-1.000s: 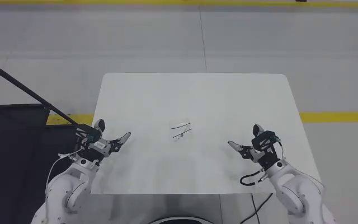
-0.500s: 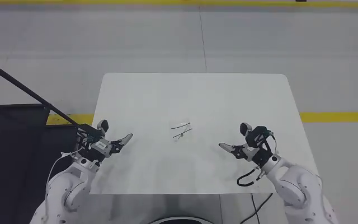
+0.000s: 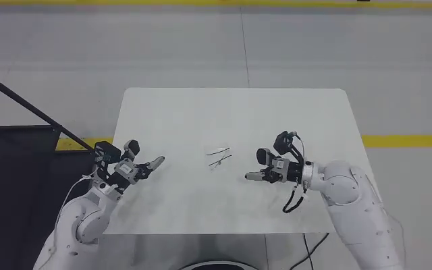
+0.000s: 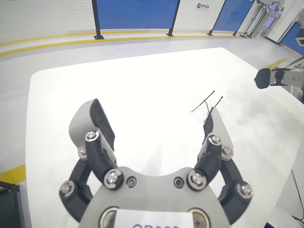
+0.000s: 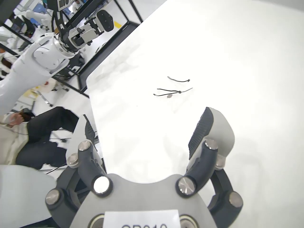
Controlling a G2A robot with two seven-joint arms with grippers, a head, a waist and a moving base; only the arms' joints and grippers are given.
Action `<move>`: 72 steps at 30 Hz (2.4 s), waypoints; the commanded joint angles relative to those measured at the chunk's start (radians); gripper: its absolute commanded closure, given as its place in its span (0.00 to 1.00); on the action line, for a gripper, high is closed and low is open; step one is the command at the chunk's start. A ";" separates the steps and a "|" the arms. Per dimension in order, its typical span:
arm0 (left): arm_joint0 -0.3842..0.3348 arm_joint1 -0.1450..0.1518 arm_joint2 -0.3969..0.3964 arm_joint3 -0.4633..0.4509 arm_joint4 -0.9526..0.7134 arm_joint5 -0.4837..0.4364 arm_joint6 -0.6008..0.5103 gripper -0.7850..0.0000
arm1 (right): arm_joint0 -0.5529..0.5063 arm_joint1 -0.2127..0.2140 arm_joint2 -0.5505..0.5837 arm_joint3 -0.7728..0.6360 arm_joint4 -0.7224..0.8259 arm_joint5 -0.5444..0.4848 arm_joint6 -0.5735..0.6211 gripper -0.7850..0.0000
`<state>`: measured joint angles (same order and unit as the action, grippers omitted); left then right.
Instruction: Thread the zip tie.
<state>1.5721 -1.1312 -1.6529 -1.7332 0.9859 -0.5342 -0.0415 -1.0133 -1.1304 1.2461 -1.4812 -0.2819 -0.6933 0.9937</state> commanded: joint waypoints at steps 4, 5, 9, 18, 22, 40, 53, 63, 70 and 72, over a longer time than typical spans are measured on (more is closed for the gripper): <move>0.000 0.003 -0.007 0.012 -0.032 -0.025 -0.022 0.00 | 0.175 -0.014 -0.102 0.142 0.144 0.077 0.182 0.00; 0.001 0.003 -0.007 0.012 -0.033 -0.025 -0.027 0.00 | 0.175 -0.014 -0.102 0.142 0.144 0.077 0.182 0.00; 0.001 0.003 -0.007 0.012 -0.033 -0.025 -0.027 0.00 | 0.175 -0.014 -0.102 0.142 0.144 0.077 0.182 0.00; 0.004 0.002 0.006 0.000 -0.032 -0.018 -0.024 0.00 | 0.180 -0.022 -0.147 0.135 0.087 0.183 0.127 0.00; 0.008 0.002 0.013 -0.009 -0.027 -0.003 -0.024 0.00 | 0.230 -0.038 -0.210 0.177 0.078 0.271 0.116 0.00; 0.008 0.002 0.013 -0.009 -0.027 -0.003 -0.024 0.00 | 0.419 -0.101 -0.376 0.430 0.117 0.375 0.123 0.50; 0.008 0.002 0.013 -0.009 -0.027 -0.003 -0.024 0.00 | 0.480 -0.135 -0.432 0.551 0.144 0.363 0.116 0.61; 0.008 0.002 0.013 -0.009 -0.027 -0.003 -0.024 0.00 | 0.512 -0.158 -0.463 0.610 0.160 0.352 0.115 0.68; 0.008 0.002 0.013 -0.009 -0.027 -0.003 -0.024 0.00 | 0.531 -0.173 -0.480 0.644 0.168 0.345 0.114 0.74; 0.008 0.002 0.013 -0.009 -0.027 -0.003 -0.024 0.00 | 0.535 -0.176 -0.483 0.652 0.171 0.343 0.116 0.76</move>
<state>1.5803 -1.1295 -1.6402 -1.7426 0.9589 -0.5373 -0.0651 -0.4800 -1.3050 0.7644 -0.8333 -0.1129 -0.3494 1.1081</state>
